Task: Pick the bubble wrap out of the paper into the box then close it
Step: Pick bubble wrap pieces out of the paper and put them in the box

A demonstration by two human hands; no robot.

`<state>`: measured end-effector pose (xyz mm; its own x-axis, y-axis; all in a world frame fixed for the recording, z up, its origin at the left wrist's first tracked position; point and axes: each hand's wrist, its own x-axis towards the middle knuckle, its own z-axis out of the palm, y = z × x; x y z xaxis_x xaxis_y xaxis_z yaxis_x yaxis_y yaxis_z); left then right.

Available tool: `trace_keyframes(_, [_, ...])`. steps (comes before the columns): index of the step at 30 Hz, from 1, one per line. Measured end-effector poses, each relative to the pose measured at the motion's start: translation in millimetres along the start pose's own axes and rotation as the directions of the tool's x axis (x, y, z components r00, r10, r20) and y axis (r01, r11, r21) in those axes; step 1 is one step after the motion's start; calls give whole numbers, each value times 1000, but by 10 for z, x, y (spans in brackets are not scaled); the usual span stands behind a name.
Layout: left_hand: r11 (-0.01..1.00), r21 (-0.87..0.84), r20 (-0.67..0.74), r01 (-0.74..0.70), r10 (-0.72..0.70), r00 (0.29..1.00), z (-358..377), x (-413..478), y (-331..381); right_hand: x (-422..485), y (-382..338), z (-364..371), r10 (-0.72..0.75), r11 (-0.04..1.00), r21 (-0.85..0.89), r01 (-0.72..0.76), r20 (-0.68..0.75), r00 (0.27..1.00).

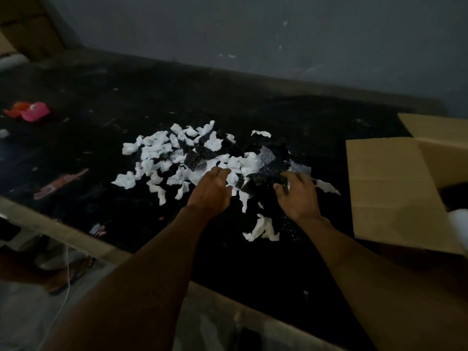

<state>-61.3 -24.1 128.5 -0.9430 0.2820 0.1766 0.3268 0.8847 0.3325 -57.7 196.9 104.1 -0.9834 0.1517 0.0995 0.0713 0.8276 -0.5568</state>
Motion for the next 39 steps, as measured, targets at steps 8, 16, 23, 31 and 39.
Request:
trace_keyframes(8, [993,-79,92,-82,89,992,446,529,-108,264,199,367,3,996,-84,-12,-107,994])
trace_keyframes(16, [899,-66,182,-434,438,880,879,1090,-10,781,419,255,221,969,-96,-228,-79,972])
trace_keyframes(23, [831,-106,316,-546,549,774,1291,1504,-103,1265,660,367,291,954,-115,-278,112,950])
trace_keyframes(31, [860,-224,242,-459,505,828,1472,1534,-239,1292,756,672,393,898,-261,-354,114,912])
trace_keyframes(39, [869,-347,54,-353,395,917,1232,1582,-102,1316,699,572,341,940,2,-341,-54,939])
